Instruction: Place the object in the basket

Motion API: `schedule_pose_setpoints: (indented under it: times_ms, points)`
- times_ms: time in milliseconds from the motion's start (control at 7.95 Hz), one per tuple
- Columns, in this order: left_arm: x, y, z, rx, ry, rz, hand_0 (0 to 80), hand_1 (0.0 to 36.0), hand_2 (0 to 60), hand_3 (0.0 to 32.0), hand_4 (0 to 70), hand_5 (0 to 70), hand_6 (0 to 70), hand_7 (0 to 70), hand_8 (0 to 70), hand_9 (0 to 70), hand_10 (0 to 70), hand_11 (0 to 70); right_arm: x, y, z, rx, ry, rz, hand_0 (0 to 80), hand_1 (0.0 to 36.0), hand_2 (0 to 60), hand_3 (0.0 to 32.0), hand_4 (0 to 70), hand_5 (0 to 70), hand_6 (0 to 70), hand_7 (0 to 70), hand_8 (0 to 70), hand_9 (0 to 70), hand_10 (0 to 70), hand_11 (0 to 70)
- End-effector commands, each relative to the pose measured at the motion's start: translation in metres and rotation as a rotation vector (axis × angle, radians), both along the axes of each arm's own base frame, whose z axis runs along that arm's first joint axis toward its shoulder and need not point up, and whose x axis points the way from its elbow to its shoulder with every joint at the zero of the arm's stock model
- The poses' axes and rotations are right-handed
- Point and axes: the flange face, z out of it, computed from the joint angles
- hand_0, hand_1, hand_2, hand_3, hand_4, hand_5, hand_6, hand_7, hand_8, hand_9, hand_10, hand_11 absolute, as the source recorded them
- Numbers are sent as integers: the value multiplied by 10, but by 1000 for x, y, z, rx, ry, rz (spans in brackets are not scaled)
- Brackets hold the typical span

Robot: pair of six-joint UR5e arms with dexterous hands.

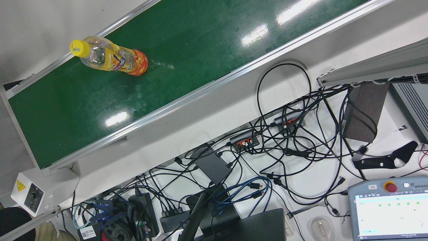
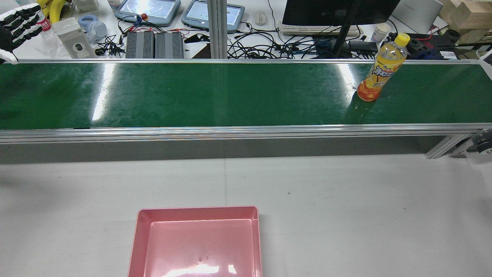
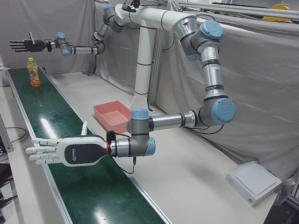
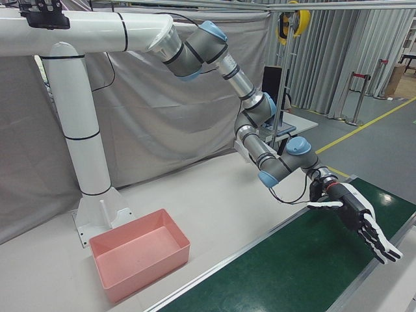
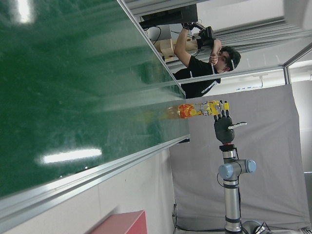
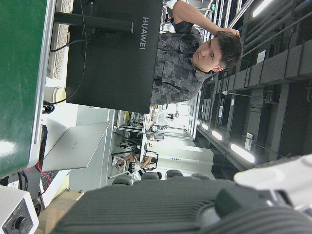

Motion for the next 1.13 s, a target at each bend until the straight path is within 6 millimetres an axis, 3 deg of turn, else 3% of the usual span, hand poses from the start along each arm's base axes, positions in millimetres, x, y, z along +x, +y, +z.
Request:
schedule_pose_setpoints:
  times_ms: [0,1006]
  points:
    - [0,0,0,-1,0,-1,591,74,0,0,73,101,0,0,5,4,30,61,0,0,0,0,-1,0,0,0,0,0,0,0,0,0,0,0,0,0]
    - [1,0,-1,-1,0,0,581,67,0,0,73,103,0,0,5,6,26,56,0,0,-1,1,-1,0,0,0,0,0,0,0,0,0,0,0,0,0]
